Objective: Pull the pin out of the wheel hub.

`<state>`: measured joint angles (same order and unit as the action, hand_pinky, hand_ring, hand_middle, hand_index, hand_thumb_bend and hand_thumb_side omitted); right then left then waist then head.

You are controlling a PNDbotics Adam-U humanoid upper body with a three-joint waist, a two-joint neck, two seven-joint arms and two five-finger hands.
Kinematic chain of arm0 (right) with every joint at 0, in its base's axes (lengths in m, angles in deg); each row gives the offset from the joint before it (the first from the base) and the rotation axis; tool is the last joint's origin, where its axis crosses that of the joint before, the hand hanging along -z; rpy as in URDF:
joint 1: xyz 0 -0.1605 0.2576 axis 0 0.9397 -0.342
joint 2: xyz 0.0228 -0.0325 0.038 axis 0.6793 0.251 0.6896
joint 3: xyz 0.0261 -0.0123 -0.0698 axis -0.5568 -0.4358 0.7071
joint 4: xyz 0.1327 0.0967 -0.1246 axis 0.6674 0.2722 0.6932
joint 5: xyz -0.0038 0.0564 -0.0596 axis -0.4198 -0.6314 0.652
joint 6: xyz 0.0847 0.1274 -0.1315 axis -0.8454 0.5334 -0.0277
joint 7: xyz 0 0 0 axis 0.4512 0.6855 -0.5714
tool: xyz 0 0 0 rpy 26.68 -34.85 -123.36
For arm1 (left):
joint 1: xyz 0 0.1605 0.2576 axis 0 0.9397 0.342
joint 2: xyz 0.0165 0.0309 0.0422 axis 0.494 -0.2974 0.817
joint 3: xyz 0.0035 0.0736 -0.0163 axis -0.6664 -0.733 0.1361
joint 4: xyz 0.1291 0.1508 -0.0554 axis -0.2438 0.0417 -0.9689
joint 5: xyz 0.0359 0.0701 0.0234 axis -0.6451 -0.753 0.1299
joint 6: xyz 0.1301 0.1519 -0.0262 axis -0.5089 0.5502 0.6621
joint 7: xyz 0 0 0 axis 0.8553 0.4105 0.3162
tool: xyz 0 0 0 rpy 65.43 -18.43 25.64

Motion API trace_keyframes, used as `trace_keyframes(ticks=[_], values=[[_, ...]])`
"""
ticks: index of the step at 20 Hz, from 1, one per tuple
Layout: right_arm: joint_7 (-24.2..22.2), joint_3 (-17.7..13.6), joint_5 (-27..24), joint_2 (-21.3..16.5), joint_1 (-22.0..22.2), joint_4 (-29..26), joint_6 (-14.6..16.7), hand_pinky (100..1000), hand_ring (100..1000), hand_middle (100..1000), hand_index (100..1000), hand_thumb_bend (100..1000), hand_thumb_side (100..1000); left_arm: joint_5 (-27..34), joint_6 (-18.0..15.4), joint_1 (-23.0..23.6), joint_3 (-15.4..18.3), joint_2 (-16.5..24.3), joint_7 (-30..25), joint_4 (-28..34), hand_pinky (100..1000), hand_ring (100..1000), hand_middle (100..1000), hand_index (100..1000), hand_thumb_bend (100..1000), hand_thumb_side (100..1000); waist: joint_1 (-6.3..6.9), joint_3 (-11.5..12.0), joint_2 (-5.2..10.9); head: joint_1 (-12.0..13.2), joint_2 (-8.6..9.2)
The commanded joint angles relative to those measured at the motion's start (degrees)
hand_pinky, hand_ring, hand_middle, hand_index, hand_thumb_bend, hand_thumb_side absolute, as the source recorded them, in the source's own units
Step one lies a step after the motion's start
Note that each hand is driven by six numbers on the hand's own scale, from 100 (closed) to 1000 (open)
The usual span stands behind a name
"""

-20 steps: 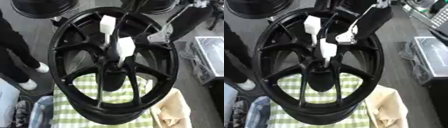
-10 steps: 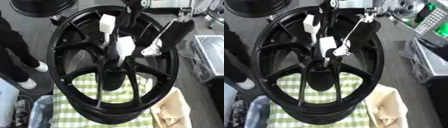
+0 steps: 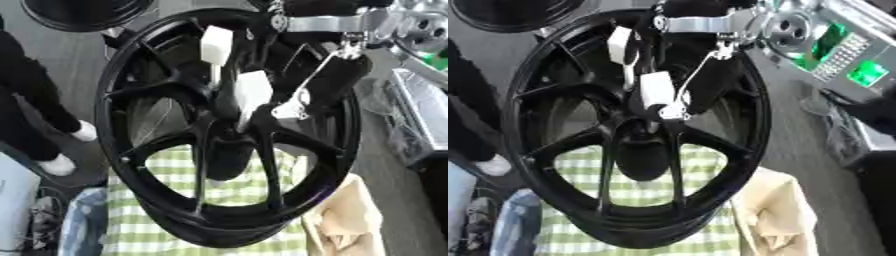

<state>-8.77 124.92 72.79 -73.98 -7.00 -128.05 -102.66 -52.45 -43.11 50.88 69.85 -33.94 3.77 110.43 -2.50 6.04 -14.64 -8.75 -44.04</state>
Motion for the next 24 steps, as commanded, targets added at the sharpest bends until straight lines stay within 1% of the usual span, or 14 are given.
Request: trace_keyframes(ticks=[1,10,17,19,20,24], values=[[0.16,-0.43,1.03,-0.51,-0.26,-0.61,-0.80,805,701,657,794,392,317,-0.30,-0.06,-0.45,0.23,0.48,-0.08,0.56,787,721,729,766,274,735,0.21,0.13,0.64,-0.26,-0.08],[0.84,-0.43,3.53,-0.31,0.90,-0.61,-1.97,802,708,662,795,396,278,-0.34,-0.07,-0.35,0.32,0.20,0.03,0.49,788,720,728,764,274,738,0.21,0.43,0.18,-0.29,-0.08],[1.19,-0.53,5.11,-0.41,1.76,-0.61,-2.95,802,711,664,796,398,296,-0.52,-0.04,-0.22,0.38,-0.06,0.12,0.42,790,720,729,764,274,741,0.15,0.81,-0.22,-0.56,-0.08],[1.60,-0.73,5.54,-0.40,1.96,-0.61,-3.17,805,724,677,802,410,311,-0.54,-0.04,-0.19,0.39,-0.10,0.13,0.41,791,720,729,764,273,742,0.15,0.85,-0.27,-0.61,-0.08],[1.90,-0.93,5.81,-0.43,2.06,-0.61,-3.17,814,748,696,810,424,321,-0.55,-0.05,-0.17,0.41,-0.13,0.14,0.41,791,720,729,764,272,742,0.14,0.85,-0.28,-0.63,-0.08],[3.17,-1.65,7.03,-0.58,2.48,-0.61,-2.61,825,782,724,818,441,325,-0.56,-0.06,-0.06,0.38,-0.26,0.11,0.37,792,720,730,764,272,744,0.05,0.89,-0.33,-0.74,-0.08]])
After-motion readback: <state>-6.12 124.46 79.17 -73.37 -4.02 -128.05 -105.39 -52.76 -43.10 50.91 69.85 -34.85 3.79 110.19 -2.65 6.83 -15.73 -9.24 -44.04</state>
